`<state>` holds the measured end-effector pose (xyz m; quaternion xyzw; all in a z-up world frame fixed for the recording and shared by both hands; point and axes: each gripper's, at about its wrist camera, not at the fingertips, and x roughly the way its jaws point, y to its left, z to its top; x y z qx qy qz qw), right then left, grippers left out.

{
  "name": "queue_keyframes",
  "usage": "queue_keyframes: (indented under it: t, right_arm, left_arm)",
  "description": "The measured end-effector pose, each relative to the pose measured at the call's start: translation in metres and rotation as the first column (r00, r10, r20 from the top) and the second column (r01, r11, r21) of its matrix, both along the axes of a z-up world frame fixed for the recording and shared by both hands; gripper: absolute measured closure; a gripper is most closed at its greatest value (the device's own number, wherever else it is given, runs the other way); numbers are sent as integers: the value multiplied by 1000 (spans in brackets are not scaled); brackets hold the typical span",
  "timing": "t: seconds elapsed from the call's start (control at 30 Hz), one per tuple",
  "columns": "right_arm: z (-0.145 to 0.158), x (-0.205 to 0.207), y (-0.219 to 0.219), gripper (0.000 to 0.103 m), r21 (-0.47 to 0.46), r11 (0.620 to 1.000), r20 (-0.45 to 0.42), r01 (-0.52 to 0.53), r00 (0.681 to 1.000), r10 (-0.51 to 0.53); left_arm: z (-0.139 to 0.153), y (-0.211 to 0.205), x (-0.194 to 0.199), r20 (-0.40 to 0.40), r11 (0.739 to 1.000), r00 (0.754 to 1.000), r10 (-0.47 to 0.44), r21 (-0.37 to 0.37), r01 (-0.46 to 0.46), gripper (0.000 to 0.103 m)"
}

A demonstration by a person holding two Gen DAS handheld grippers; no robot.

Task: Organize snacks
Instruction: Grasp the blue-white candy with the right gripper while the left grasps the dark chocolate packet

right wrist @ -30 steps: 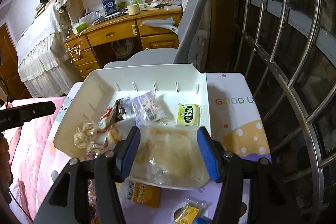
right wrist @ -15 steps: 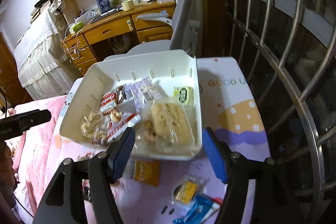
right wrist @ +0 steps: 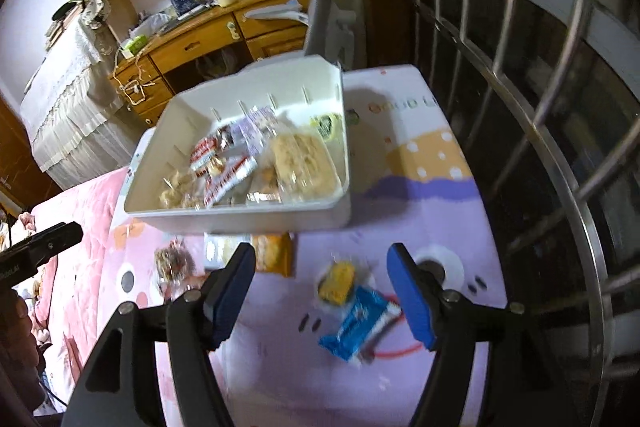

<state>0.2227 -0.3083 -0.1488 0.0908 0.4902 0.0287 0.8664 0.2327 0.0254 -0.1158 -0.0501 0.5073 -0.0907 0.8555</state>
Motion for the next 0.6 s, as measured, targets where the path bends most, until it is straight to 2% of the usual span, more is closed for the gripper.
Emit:
queue_keyframes:
  t: [0.27, 0.6]
  right_arm:
    - [-30, -29, -9, 34, 32, 997, -132, 71, 989, -67]
    - [-64, -44, -10, 34, 103, 970, -269, 222, 945, -187]
  left_arm:
    - [-28, 7, -27, -51, 1000, 998, -20, -7, 19, 31]
    - [-73, 13, -37, -170, 998, 984, -59, 16, 62, 31]
